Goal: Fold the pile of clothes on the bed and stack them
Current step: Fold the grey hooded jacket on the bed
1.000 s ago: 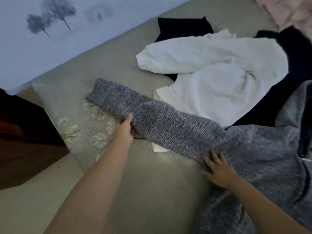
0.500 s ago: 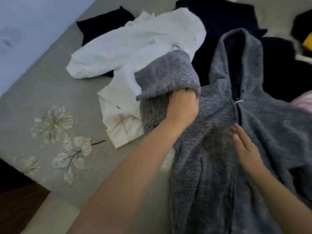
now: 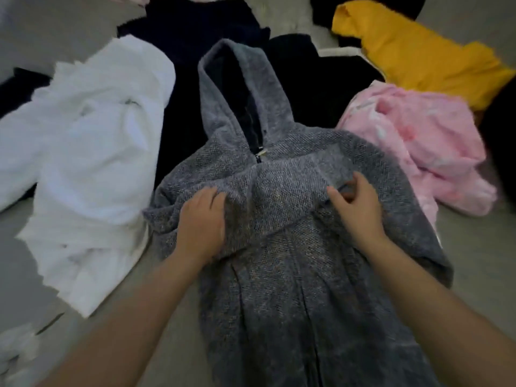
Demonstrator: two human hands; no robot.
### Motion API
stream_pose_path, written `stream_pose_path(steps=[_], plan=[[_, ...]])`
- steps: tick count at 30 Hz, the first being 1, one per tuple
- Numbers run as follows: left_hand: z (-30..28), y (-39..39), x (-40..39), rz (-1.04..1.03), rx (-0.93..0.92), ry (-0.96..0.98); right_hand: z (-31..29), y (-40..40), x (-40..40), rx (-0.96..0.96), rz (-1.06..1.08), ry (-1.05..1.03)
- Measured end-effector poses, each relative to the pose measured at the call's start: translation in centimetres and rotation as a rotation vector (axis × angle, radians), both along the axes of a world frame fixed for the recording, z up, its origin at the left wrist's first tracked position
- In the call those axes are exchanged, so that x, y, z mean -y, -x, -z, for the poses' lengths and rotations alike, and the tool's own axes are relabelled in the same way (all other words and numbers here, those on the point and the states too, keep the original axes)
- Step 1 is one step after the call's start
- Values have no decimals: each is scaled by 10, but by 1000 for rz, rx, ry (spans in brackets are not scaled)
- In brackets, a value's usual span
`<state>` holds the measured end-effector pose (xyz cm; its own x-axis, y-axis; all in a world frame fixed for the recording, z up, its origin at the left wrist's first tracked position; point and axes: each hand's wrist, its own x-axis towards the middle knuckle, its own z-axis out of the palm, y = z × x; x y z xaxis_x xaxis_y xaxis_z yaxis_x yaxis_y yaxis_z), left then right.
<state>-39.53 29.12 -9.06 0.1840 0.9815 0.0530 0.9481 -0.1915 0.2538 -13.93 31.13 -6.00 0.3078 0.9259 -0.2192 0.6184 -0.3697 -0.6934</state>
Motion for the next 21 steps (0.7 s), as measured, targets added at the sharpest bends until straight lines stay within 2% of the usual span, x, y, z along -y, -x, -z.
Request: stream_pose_path(steps=[1, 2, 4, 7, 8, 10, 11, 13, 15, 16, 17, 19, 21], plan=[[-1, 7, -8, -86, 61, -46, 2, 1, -14, 76, -1, -31], [-3, 14, -17, -211, 118, 9, 3, 2, -29, 166, -12, -41], [-3, 37, -31, -417, 134, 254, 6, 2, -57, 350, -65, 64], [0, 68, -37, -361, -88, 576, 13, 2, -82, 497, -107, 401], [-1, 74, -37, -324, -153, 639, 13, 3, -86, 510, -127, 452], [-3, 84, -37, -286, -254, 662, 12, 5, -87, 546, -182, 397], [-3, 89, -38, -287, -247, 650, 10, 2, -86, 592, -217, 329], [-7, 95, -40, -275, -30, 591, 4, -10, -78, 690, -260, 140], [-23, 83, -48, -175, 371, 463, -5, -29, -67, 761, -219, 2], [-35, 72, -54, -76, 539, 413, -7, -40, -62, 792, -195, -4], [-43, 62, -61, 39, 615, 394, -8, -50, -57, 824, -182, 27], [-43, 51, -73, 206, 535, 443, -5, -64, -53, 898, -163, 171], [-30, 54, -81, 245, 153, 592, -1, -66, -55, 961, -136, 307]])
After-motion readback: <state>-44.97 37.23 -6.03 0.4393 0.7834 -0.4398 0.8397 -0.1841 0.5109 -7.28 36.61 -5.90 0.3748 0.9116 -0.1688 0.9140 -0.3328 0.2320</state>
